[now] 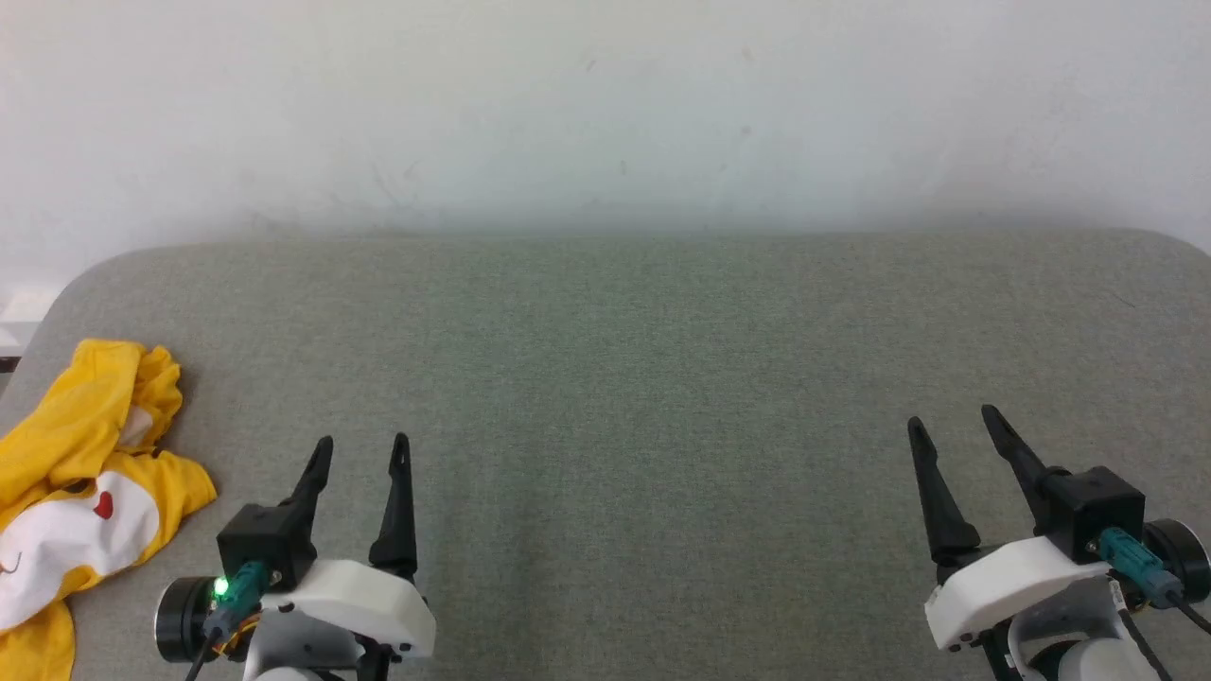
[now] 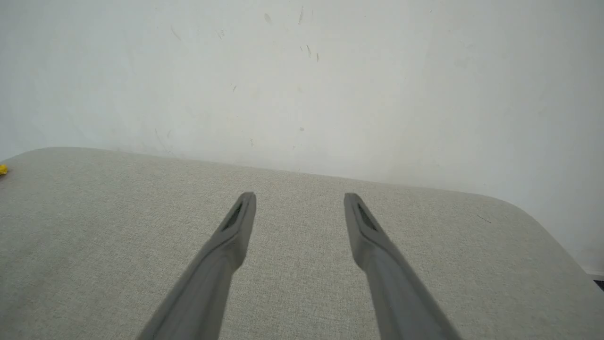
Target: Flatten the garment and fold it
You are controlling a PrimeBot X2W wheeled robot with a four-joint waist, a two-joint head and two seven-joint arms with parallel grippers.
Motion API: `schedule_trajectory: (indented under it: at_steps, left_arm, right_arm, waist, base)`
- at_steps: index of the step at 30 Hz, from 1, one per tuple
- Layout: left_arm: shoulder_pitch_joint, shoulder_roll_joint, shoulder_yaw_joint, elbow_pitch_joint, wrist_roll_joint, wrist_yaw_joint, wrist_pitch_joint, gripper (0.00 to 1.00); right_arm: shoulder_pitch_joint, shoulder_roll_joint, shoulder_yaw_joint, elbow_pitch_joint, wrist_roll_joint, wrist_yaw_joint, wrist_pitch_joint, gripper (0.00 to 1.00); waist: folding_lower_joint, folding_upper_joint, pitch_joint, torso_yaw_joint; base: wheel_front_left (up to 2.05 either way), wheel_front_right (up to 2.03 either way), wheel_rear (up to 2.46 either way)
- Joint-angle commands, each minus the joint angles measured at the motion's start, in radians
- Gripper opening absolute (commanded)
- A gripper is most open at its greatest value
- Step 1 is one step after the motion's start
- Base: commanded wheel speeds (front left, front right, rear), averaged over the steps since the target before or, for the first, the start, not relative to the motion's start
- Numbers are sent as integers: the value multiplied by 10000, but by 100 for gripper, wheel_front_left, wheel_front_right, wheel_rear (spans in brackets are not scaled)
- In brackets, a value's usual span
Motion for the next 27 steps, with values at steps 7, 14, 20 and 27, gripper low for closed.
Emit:
schedule_trajectory:
  at_steps: [7,14,20,27]
  left_arm:
    - [-89,-7,107,16,-450,36,-248,100]
    - [-98,-8,200,41,-534,43,-374,100]
    - [-85,-9,275,53,-584,20,-499,100]
    - [-46,-10,367,78,-668,-22,-645,100]
  right_arm:
    - [9,12,-12,22,140,-3,-177,100]
    - [19,14,18,15,143,-4,-243,100]
    - [40,16,72,4,153,-4,-304,100]
    - [70,19,135,-8,219,-5,-390,100]
  waist:
    - [0,0,-8,531]
    - [0,0,-1,923]
    - [0,0,-23,1363]
    - [0,0,-20,1968]
  base:
    - [0,0,0]
    - [0,0,0]
    - [0,0,0]
    - [0,0,0]
